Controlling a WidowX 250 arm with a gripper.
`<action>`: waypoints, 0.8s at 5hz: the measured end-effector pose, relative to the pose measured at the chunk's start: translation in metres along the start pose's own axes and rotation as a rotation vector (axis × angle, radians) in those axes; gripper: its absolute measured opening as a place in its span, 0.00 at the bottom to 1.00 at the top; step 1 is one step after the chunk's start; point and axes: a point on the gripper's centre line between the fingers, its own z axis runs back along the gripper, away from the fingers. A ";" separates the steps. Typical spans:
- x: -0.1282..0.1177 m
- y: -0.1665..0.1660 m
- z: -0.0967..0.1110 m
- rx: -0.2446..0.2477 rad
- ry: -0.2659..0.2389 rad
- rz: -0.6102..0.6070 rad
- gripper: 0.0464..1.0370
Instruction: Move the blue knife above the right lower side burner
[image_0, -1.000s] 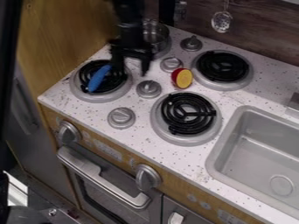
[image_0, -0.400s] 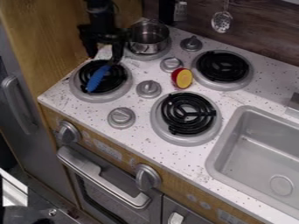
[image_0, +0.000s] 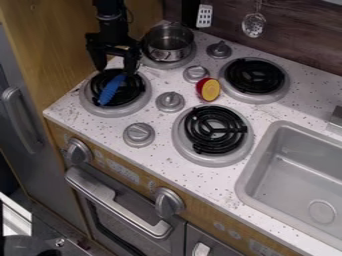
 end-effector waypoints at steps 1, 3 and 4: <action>-0.003 0.002 -0.002 0.019 0.019 0.002 0.96; -0.005 -0.002 -0.008 0.031 0.044 0.003 0.96; -0.011 -0.004 -0.020 0.024 0.081 0.011 0.96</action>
